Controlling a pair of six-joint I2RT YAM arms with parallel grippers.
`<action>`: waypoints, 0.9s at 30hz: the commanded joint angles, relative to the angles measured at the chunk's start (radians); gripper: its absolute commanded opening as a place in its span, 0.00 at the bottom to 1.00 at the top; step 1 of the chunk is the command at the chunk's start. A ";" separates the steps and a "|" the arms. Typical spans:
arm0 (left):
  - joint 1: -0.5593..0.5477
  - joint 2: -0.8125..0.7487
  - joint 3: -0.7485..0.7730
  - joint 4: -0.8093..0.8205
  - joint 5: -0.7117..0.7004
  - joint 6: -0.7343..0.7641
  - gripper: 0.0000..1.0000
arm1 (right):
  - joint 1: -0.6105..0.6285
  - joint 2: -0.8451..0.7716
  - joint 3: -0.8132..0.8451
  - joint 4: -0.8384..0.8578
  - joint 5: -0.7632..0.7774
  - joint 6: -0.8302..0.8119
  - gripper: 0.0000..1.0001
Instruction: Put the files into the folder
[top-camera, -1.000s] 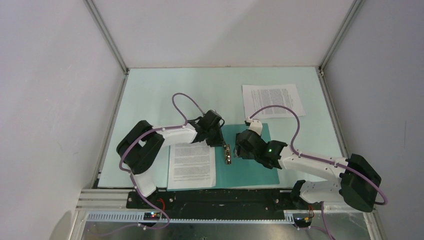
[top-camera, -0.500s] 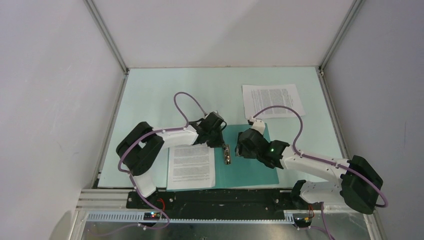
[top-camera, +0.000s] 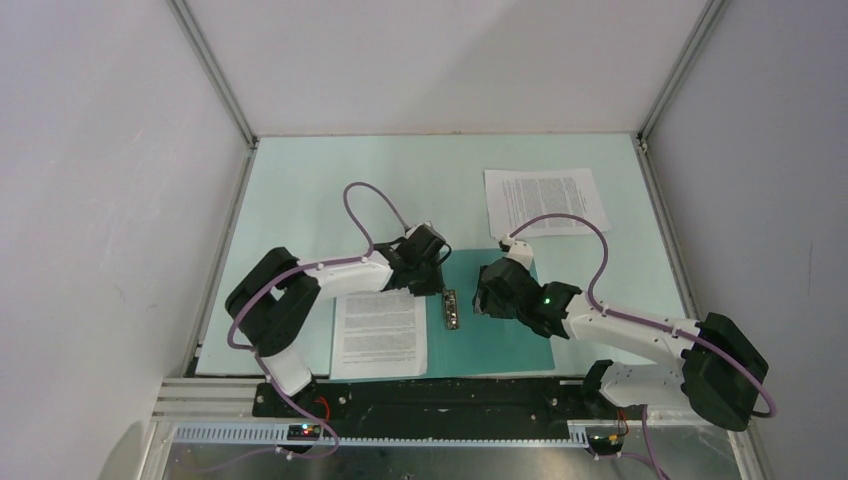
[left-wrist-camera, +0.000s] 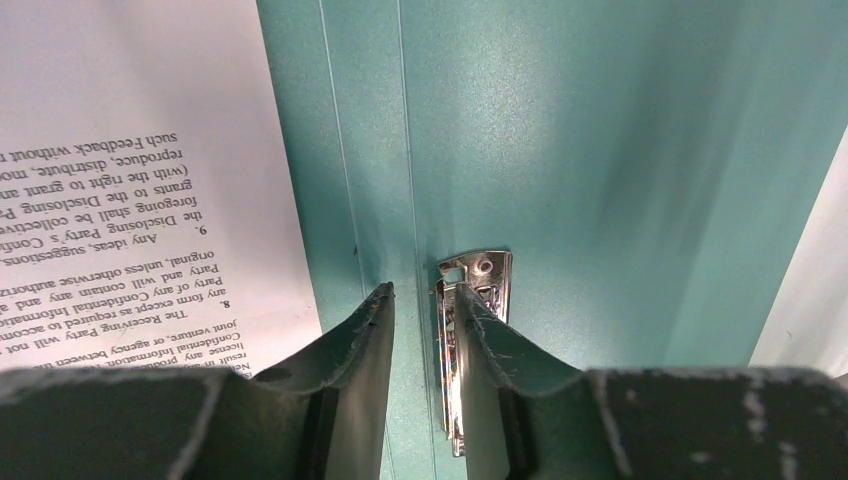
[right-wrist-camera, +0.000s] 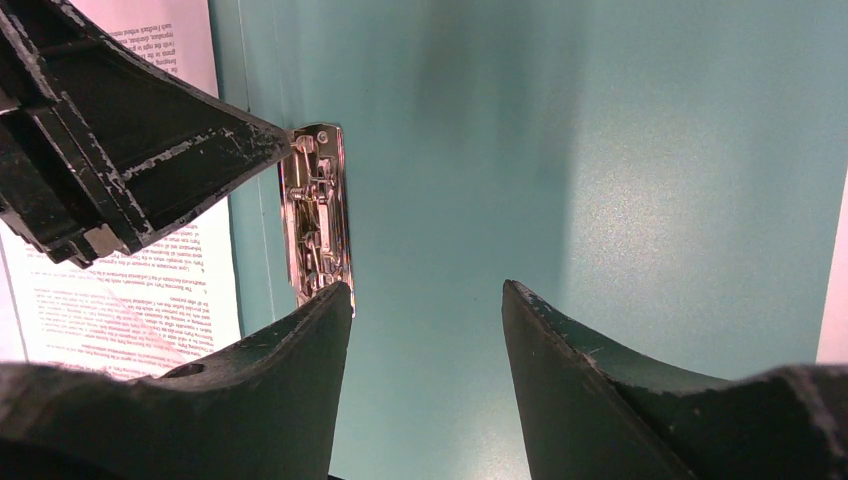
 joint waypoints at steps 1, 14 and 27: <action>-0.006 -0.049 -0.008 -0.013 -0.041 0.033 0.34 | -0.009 -0.026 -0.007 0.034 0.004 0.000 0.61; -0.013 0.000 0.014 -0.023 -0.047 0.028 0.25 | -0.014 -0.027 -0.012 0.039 -0.006 0.003 0.62; -0.056 0.075 0.047 -0.075 -0.140 -0.044 0.11 | -0.014 -0.028 -0.021 0.043 -0.018 0.000 0.61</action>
